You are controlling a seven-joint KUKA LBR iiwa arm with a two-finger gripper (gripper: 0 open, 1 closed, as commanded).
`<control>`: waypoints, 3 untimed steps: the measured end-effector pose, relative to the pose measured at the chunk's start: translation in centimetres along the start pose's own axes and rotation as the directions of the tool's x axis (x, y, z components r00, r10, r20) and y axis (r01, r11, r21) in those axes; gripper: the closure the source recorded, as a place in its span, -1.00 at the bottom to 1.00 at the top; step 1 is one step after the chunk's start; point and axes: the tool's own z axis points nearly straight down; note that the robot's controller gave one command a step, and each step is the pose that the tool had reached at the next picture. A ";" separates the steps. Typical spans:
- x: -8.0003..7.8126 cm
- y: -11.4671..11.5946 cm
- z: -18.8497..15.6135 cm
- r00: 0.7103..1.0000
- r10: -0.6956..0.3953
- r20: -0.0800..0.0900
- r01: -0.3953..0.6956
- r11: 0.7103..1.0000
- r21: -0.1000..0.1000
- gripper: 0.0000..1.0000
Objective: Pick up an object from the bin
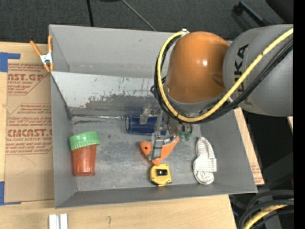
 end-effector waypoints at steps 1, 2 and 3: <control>-0.1 -0.1 -0.5 1.000 0.002 0.008 -0.002 1.000 -0.001 -1.00; -0.4 -2.7 4.9 0.999 0.052 0.014 -0.052 0.999 -0.003 -1.00; 1.4 -1.8 9.5 0.987 0.161 0.005 -0.161 0.987 -0.001 -1.00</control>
Offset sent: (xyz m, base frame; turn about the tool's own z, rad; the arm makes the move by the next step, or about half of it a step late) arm 0.0034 -0.0597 -0.1109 0.1093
